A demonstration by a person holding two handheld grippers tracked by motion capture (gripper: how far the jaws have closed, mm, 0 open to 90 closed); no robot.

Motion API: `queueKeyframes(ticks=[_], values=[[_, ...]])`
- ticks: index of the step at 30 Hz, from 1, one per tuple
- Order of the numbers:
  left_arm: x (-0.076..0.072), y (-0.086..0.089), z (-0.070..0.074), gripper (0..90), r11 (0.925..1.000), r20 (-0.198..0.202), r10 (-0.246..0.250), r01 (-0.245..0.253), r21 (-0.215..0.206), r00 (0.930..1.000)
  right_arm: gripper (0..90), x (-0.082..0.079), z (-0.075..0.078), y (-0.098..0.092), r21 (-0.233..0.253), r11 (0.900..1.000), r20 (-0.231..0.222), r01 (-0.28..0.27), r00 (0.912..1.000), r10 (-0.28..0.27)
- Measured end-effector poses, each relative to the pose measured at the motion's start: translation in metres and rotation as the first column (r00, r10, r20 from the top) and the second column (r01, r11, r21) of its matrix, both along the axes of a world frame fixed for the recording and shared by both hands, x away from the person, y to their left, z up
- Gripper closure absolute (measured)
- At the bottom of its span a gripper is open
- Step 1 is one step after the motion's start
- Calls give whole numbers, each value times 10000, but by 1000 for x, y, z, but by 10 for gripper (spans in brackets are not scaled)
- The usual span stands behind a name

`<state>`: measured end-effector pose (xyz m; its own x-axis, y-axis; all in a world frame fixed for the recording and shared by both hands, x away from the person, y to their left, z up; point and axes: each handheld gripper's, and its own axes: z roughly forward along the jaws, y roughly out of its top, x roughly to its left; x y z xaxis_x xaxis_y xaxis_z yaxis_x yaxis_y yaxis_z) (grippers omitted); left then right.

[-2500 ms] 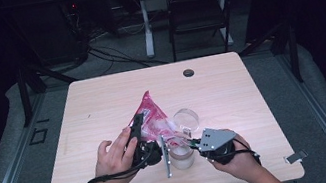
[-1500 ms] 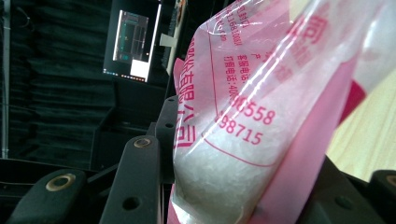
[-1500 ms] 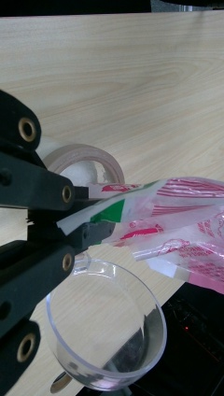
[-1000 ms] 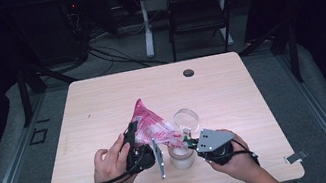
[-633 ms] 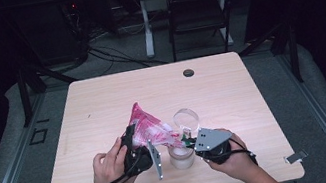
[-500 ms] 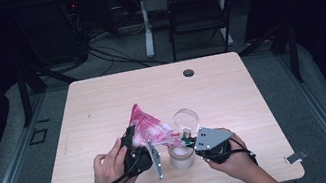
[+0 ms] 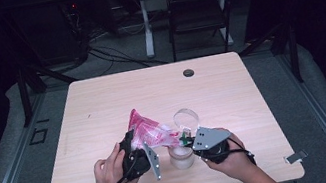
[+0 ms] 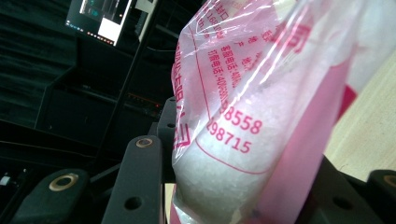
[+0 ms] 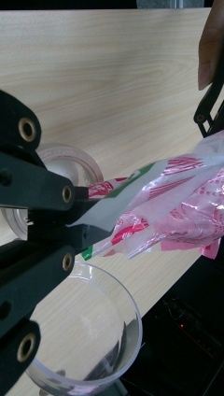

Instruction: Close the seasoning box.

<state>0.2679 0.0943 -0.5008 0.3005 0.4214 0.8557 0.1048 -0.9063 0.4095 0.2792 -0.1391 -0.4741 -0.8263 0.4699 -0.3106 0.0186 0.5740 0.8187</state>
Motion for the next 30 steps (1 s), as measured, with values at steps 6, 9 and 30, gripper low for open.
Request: queueKeyframes(ticks=[6,9,30], values=[[-1,1,-2,650,10000,-56,21,-21,-93,10000,900,0,1,1,10,10000,21,16,10000,-16],[-1,1,-3,651,9997,-158,23,-27,-227,9999,900,0,1,1,29,10000,34,12,10000,-12],[-2,6,-20,665,9910,-933,45,-169,-1324,9956,900,-1,3,8,17,10000,114,-81,9999,81]])
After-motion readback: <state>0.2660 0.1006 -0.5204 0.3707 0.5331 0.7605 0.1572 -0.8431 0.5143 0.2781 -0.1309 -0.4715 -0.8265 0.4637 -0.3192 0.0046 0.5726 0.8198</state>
